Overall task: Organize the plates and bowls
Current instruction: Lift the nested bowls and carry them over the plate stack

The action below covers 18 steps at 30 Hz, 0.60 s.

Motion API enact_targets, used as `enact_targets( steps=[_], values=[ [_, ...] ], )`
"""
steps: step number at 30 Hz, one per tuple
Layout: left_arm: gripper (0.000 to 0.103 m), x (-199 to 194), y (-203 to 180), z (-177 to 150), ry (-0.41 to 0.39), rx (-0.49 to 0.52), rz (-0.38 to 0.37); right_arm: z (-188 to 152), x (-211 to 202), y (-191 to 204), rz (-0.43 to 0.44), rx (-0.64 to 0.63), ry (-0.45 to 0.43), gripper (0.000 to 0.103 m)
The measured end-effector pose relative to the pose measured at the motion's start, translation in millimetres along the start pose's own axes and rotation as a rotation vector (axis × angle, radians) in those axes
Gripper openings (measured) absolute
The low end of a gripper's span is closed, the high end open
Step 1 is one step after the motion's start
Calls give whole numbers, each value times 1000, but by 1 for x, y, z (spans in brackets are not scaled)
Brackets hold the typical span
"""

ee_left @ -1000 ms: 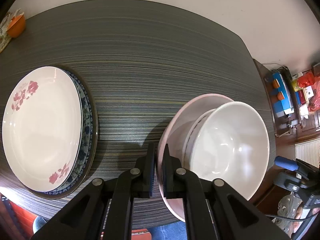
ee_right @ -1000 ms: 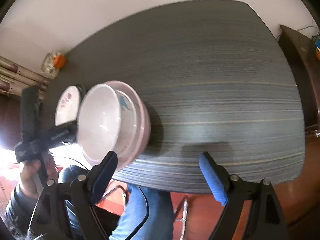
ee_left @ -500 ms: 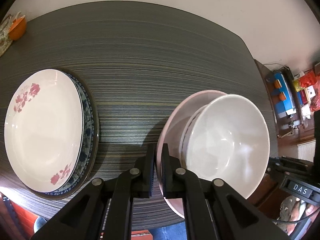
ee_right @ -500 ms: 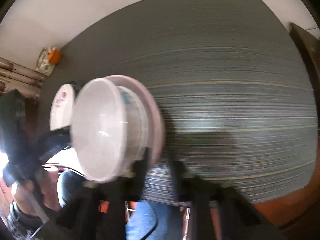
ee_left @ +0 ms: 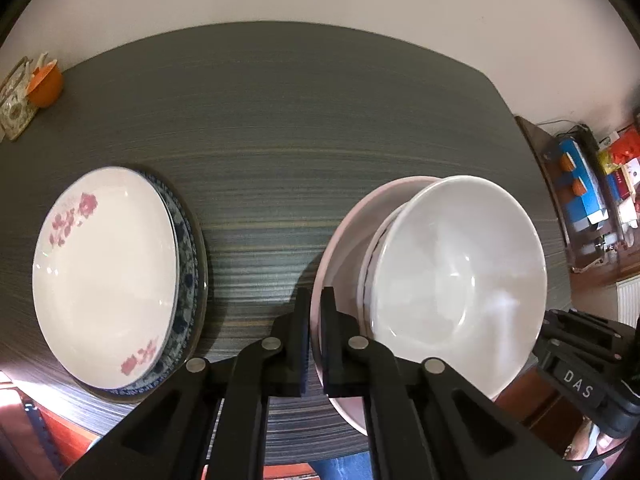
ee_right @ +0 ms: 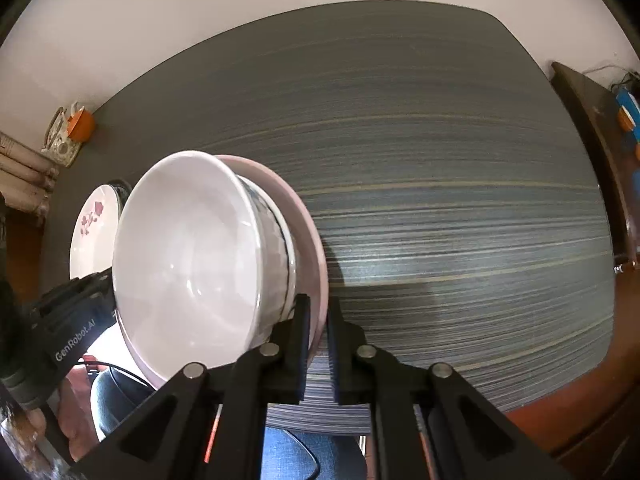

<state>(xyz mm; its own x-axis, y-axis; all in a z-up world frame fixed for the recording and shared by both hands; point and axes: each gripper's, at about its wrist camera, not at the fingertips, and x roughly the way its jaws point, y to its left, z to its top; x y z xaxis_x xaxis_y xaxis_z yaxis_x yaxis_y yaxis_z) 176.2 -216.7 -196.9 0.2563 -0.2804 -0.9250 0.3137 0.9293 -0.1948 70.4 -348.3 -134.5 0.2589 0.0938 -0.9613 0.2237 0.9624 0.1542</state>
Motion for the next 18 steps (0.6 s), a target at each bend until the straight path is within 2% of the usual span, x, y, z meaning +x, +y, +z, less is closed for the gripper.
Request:
enact_targets(
  steps=[10, 18],
  values=[
    [2, -52, 19, 15, -68, -20, 16, 22, -36, 49, 10, -57, -53, 8],
    [2, -95, 61, 16, -115, -63, 43, 32, -59, 109, 28, -126, -77, 8]
  ],
)
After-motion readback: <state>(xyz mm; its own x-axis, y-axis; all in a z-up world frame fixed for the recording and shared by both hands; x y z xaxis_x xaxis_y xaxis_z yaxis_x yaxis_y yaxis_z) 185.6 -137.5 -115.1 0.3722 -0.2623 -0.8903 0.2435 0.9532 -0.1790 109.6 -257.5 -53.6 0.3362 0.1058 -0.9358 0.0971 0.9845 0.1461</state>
